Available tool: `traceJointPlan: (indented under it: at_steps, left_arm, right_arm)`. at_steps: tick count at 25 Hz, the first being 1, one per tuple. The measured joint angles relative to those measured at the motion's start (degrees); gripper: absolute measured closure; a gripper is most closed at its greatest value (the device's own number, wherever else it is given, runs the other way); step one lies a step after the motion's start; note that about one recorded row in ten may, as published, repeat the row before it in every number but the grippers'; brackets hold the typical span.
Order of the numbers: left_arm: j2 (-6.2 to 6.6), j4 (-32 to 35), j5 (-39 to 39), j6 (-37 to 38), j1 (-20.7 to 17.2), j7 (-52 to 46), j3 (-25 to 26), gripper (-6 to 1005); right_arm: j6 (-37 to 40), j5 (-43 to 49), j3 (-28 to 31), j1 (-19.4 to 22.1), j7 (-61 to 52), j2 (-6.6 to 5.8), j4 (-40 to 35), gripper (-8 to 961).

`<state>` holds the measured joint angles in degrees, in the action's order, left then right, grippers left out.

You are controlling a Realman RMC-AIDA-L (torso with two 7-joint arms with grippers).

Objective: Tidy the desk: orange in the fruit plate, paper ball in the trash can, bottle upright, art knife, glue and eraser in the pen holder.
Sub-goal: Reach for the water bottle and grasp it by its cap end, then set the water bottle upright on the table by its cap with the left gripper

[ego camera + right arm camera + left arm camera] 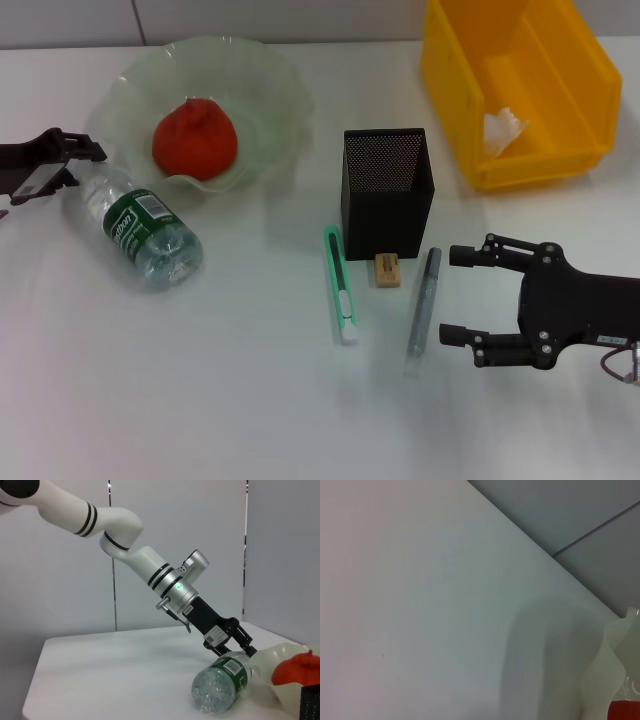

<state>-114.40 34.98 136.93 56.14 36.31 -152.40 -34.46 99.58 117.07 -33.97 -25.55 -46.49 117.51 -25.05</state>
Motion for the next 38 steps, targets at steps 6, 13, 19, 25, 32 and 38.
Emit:
traceJointPlan:
  at_steps: [6, 13, 19, 25, 32, 38]
  left_arm:
    - [0.07, 0.0, 0.0, 0.2, -0.01, 0.0, 0.01, 510]
    - [0.52, 0.63, -0.35, 2.1, -0.8, 1.09, 0.43, 515]
    - [1.14, 0.75, -3.19, 3.96, -1.44, 3.41, 0.71, 519]
    - [1.65, 1.8, -7.51, 5.76, -2.86, 5.76, 0.69, 523]
    - [1.25, 4.25, -12.0, 8.34, -4.1, 12.78, 0.71, 529]
    - [1.3, 4.32, -16.68, 10.37, -5.04, 18.92, 0.71, 536]
  right_arm:
    - [0.0, 0.0, 0.05, 0.07, 0.05, 0.0, 0.0, 122]
    - [-0.08, 0.0, 0.05, 0.07, 0.08, 0.0, 0.0, 123]
    - [-0.42, 0.0, 0.05, 0.07, 0.14, 0.06, 0.0, 123]
    - [-0.48, -0.02, 0.09, 0.07, 0.17, 0.09, 0.0, 123]
    - [-0.57, -0.07, 0.14, 0.07, 0.18, 0.09, 0.0, 123]
    - [-0.7, -0.09, 0.14, 0.07, 0.18, 0.18, 0.0, 123]
